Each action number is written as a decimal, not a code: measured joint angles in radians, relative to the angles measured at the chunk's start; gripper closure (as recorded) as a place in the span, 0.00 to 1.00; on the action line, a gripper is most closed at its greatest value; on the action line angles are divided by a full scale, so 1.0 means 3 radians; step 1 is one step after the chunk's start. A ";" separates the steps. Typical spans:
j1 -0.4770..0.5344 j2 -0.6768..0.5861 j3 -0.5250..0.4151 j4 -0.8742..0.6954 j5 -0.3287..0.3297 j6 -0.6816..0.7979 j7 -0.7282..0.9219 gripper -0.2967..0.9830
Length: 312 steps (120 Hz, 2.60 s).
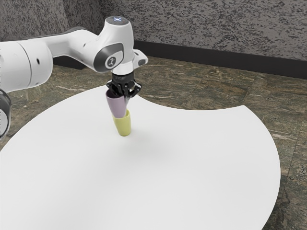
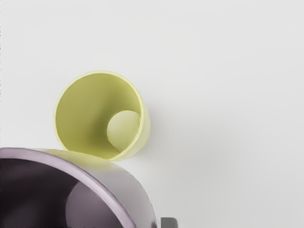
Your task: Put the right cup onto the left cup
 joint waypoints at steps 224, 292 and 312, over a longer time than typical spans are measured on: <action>0.0179 0.0778 -0.0011 0.0744 -0.0046 0.0010 0.1174 0.82; 0.0179 0.0770 -0.0010 0.0698 -0.0053 0.0083 0.1233 0.41; 0.0162 0.0546 -0.0010 0.0694 -0.0048 0.0032 0.1242 0.36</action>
